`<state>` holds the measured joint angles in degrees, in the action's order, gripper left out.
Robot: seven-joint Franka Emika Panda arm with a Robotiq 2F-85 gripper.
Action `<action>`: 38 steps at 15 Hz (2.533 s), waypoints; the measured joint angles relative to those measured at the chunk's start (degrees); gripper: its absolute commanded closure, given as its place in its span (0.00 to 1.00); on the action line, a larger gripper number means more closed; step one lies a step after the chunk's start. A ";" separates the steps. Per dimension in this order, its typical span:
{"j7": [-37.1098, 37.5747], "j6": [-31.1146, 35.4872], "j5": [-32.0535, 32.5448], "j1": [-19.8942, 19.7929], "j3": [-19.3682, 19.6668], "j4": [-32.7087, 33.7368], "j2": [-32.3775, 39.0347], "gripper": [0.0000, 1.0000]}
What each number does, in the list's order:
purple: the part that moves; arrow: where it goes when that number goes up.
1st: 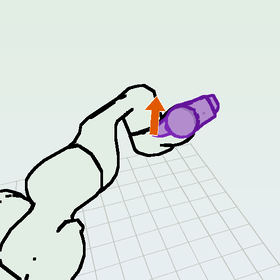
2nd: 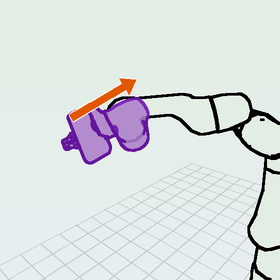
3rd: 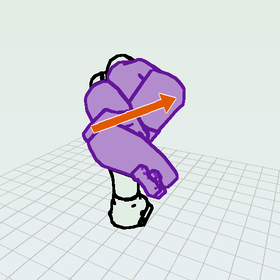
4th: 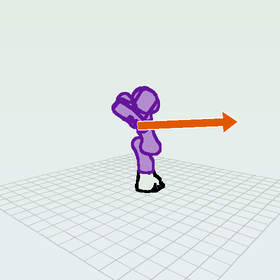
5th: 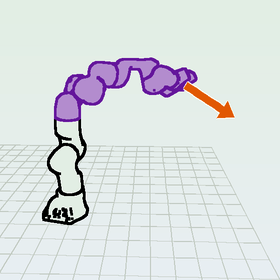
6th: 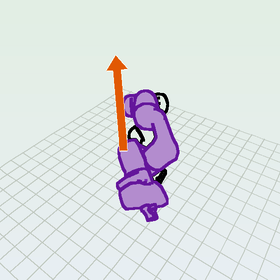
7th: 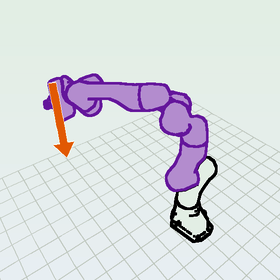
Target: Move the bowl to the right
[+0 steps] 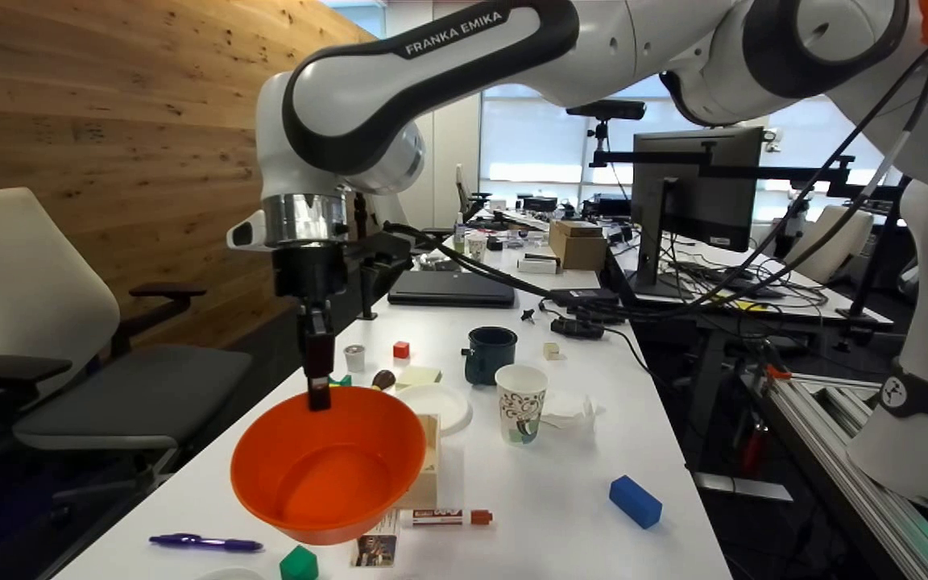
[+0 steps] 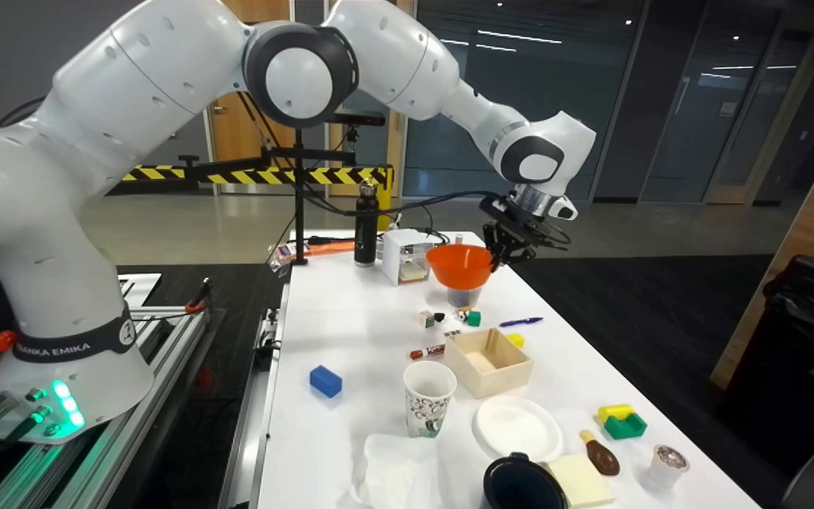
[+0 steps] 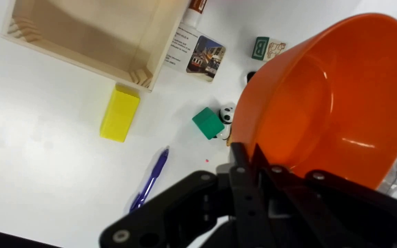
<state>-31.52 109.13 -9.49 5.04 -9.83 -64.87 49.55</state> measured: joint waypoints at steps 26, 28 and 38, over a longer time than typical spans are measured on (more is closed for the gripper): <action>16.45 23.12 -2.25 -3.31 0.96 -1.08 1.45 0.99; 18.94 24.04 -2.25 -3.15 1.22 -1.08 1.58 0.99; 28.65 28.38 -2.69 -3.46 2.07 -0.84 6.05 0.99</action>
<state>-2.87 137.51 -12.18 1.58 -7.76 -65.71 55.60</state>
